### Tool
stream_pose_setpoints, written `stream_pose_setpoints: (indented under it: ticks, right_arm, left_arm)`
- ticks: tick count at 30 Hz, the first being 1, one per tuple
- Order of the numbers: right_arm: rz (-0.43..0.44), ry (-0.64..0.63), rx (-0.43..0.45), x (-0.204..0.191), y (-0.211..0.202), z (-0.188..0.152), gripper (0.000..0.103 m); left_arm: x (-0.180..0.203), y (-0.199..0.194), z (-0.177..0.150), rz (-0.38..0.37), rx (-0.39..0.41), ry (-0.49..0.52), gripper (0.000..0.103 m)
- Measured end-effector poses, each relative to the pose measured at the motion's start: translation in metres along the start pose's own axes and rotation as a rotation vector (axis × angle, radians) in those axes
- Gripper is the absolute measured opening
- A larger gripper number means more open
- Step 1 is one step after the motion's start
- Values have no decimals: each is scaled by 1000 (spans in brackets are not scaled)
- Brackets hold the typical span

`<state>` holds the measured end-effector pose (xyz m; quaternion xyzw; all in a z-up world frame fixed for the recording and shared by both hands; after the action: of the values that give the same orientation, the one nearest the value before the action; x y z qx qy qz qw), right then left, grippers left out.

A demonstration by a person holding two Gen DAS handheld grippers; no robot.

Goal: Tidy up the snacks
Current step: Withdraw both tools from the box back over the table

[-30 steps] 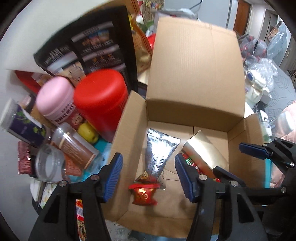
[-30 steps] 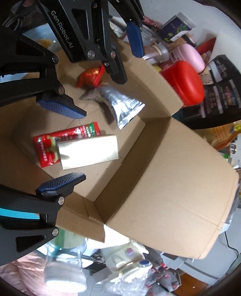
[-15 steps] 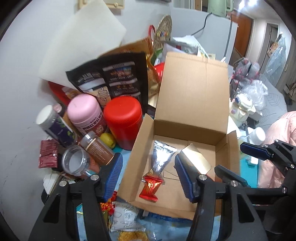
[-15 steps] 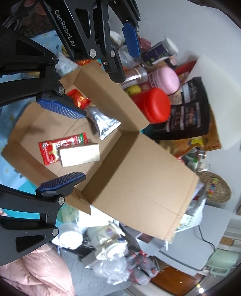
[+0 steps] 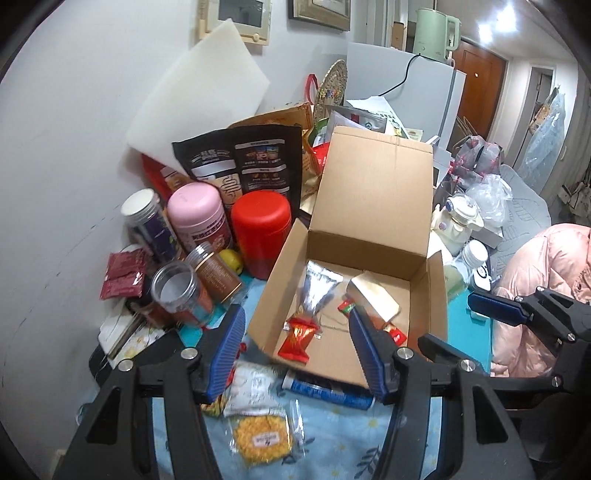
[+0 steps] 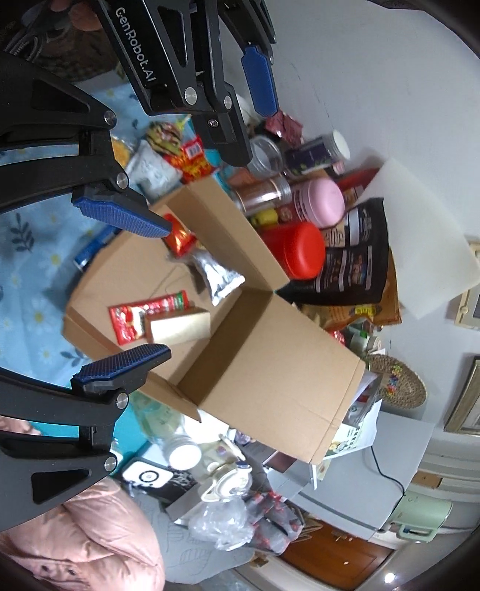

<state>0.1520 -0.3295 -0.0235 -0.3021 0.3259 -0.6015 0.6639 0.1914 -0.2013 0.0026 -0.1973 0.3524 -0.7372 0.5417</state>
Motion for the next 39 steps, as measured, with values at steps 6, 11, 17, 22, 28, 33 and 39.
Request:
stream_pose_setpoints:
  ticks: [6, 11, 17, 22, 28, 33, 39]
  right_arm:
    - [30, -8, 11, -20, -15, -23, 60]
    - [53, -24, 12, -37, -24, -44, 60]
    - [78, -31, -11, -58, -24, -70, 60]
    - [116, -38, -29, -76, -24, -93, 60]
    - [134, -68, -52, -99, -18, -113, 60]
    - [166, -86, -71, -114, -12, -125, 60]
    - [177, -105, -106, -125, 8, -140, 62]
  left_arm:
    - [-11, -22, -27, 12, -12, -43, 58]
    - [-20, -36, -53, 12, -32, -79, 58]
    - [-35, -48, -88, 37, -56, -103, 58]
    - [-50, -57, -115, 55, -75, -115, 58]
    - [-66, -68, -142, 102, -88, -140, 58]
    - [-80, -66, -164, 114, -120, -187, 58]
    - [-89, -45, -186, 137, -191, -216, 58]
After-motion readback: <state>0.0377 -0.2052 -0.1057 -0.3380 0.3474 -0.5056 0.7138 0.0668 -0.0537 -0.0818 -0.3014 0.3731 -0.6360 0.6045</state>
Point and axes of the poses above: each gripper's, at about its wrist camera, not at the fingertips, and y roughly the way its jaws point, x to its right, z to its top, the point moved 1 cm from there along y, roughly the way its jaws point, and after that the axes turned 8 degrees about z, right-handed, at the moved point
